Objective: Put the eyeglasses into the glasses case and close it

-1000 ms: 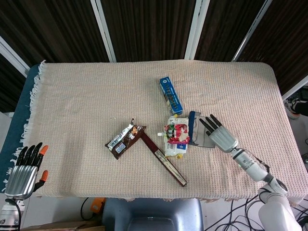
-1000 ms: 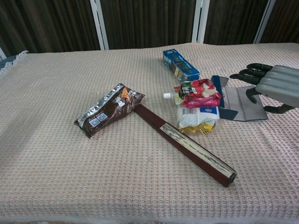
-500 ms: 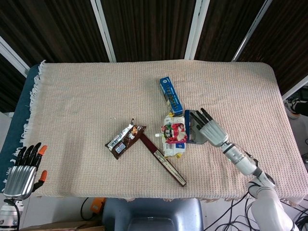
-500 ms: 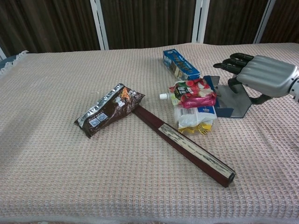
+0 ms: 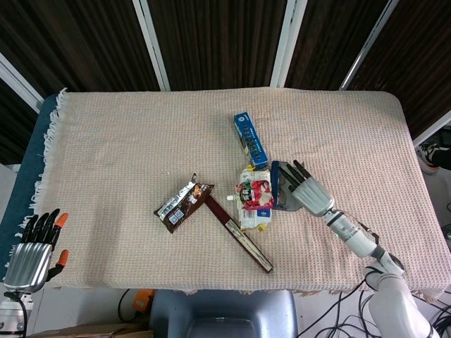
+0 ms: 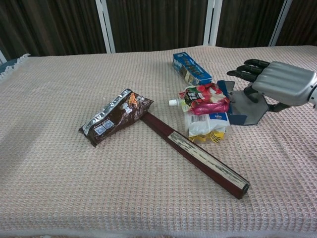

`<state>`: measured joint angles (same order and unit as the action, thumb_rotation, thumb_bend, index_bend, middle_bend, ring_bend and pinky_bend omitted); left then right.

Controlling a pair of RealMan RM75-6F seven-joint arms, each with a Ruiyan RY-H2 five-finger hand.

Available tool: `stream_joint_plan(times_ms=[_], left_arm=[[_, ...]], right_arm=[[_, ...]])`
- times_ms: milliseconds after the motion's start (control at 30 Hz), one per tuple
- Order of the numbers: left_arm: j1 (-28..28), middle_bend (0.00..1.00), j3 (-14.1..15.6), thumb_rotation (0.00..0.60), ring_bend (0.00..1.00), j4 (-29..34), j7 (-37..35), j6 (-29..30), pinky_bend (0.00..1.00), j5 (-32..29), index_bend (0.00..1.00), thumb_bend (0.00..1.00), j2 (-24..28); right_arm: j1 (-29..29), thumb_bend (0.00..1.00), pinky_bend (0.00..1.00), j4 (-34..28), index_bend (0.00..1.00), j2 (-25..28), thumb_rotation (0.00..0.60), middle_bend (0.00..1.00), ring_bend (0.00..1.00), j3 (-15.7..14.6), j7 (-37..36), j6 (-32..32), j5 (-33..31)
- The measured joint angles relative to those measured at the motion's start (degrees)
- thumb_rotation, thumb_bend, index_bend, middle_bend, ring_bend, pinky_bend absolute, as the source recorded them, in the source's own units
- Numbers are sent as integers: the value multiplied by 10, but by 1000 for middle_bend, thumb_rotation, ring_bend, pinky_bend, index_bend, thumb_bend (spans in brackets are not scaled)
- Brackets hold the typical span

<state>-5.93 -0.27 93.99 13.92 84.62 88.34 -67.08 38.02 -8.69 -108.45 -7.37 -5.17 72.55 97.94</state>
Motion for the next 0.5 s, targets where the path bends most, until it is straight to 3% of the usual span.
stream_joint_plan(times_ms=[167, 500], left_arm=[[1, 0, 1, 600, 0, -1, -3, 3, 0, 4, 0, 416, 0], [2, 0, 3, 600, 0, -4, -12, 6, 0, 11, 0, 415, 3]], right_arm=[[-13, 631, 0, -6, 735, 12, 600, 108, 0, -4, -10, 22, 3], [-85, 631, 0, -26, 739, 54, 600, 109, 0, -25, -17, 127, 22]])
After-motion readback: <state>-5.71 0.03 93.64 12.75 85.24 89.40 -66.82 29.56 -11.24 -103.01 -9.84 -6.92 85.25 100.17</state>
